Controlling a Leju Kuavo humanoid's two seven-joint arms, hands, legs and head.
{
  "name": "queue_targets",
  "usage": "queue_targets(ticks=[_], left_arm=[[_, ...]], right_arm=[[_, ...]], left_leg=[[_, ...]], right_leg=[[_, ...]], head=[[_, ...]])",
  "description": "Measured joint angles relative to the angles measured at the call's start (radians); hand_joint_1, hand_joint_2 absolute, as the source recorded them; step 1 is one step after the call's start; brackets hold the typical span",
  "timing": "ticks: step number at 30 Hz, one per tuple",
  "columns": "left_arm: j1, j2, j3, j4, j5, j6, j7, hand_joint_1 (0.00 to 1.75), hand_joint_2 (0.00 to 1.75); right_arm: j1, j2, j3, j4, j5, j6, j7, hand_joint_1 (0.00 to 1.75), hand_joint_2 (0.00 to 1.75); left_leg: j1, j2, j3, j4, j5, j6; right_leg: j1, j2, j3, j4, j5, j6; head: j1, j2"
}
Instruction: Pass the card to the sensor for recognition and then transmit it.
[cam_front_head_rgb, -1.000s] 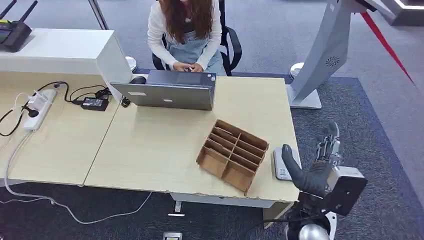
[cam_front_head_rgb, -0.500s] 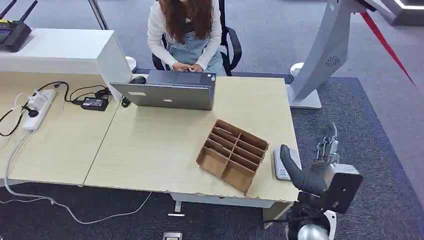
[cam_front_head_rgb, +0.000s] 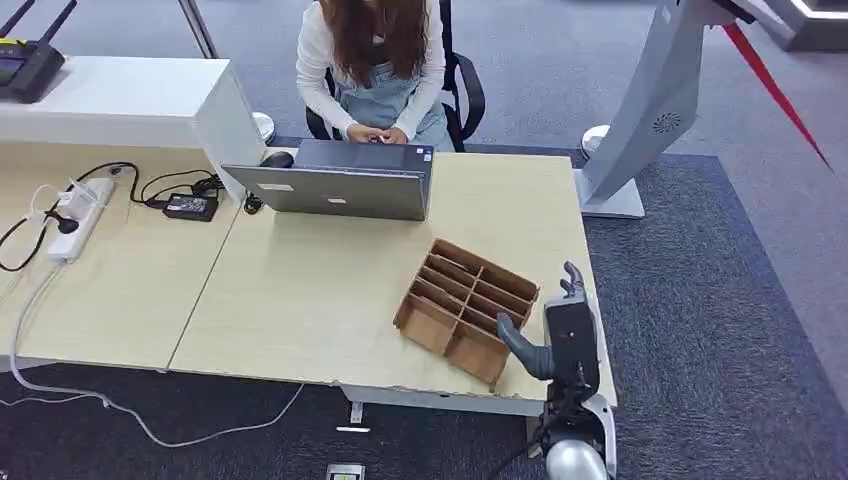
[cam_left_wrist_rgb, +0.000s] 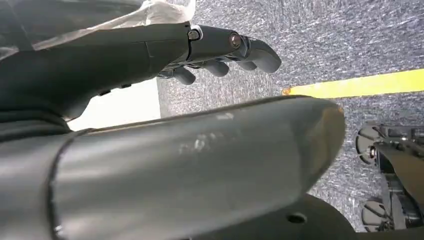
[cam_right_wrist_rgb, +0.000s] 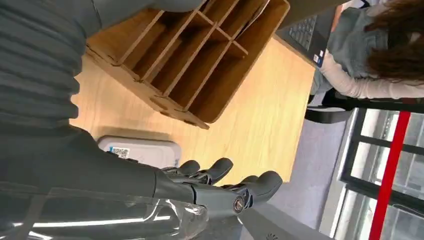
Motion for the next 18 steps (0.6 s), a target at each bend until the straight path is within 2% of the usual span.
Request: queue_targets(ticks=[18], left_arm=[[0.001, 0.003, 0.0, 0.0, 0.0, 0.0, 0.0, 0.0, 0.0]], right_arm=[[-0.013, 0.001, 0.016, 0.07, 0.0, 0.0, 0.0, 0.0, 1.75]], left_leg=[[0.0, 0.0, 0.0, 0.0, 0.0, 0.0]], right_leg=[[0.0, 0.0, 0.0, 0.0, 0.0, 0.0]], head=[[0.0, 0.0]])
